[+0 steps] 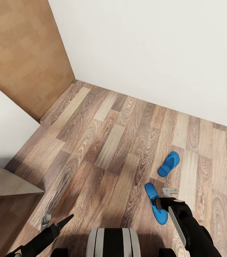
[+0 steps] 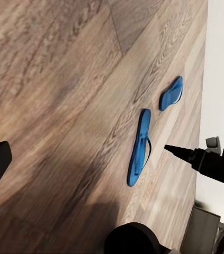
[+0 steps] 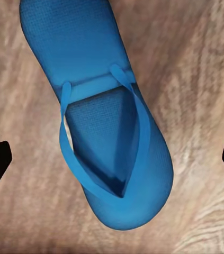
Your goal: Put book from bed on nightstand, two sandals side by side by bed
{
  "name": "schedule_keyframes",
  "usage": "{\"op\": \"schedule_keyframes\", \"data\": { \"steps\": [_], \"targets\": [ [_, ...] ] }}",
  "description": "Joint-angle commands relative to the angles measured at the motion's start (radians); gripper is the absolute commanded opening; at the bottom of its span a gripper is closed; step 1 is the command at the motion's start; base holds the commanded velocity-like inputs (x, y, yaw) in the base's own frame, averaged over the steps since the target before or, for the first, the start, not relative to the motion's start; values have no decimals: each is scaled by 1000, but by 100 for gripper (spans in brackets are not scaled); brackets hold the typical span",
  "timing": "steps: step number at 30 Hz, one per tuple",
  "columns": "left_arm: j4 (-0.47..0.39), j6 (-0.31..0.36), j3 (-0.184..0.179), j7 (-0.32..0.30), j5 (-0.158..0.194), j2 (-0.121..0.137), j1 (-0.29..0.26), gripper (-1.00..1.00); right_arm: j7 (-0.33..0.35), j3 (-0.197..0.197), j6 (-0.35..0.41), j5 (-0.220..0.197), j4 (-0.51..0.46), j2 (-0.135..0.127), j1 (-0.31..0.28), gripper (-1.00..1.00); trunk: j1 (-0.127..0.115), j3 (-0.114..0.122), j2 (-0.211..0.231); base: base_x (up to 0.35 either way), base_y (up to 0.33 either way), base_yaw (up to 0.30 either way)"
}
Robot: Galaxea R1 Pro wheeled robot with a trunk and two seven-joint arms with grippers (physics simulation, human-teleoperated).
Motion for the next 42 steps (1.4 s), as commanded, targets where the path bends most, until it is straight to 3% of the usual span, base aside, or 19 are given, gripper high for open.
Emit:
{"op": "schedule_keyframes", "data": {
  "steps": [1,31,42],
  "targets": [
    [0,9,0,-2,5,0,0,100,0,0,5,1,-1,0,0,100,0,-1,0,0,0,0],
    [0,8,-1,1,4,-1,1,100,-4,1,2,6,-2,1,0,100,0,-1,0,0,0,0],
    [0,9,-1,1,4,0,1,100,-3,1,2,6,-2,1,0,100,5,-43,-3,0,0,0]
  ]
}}
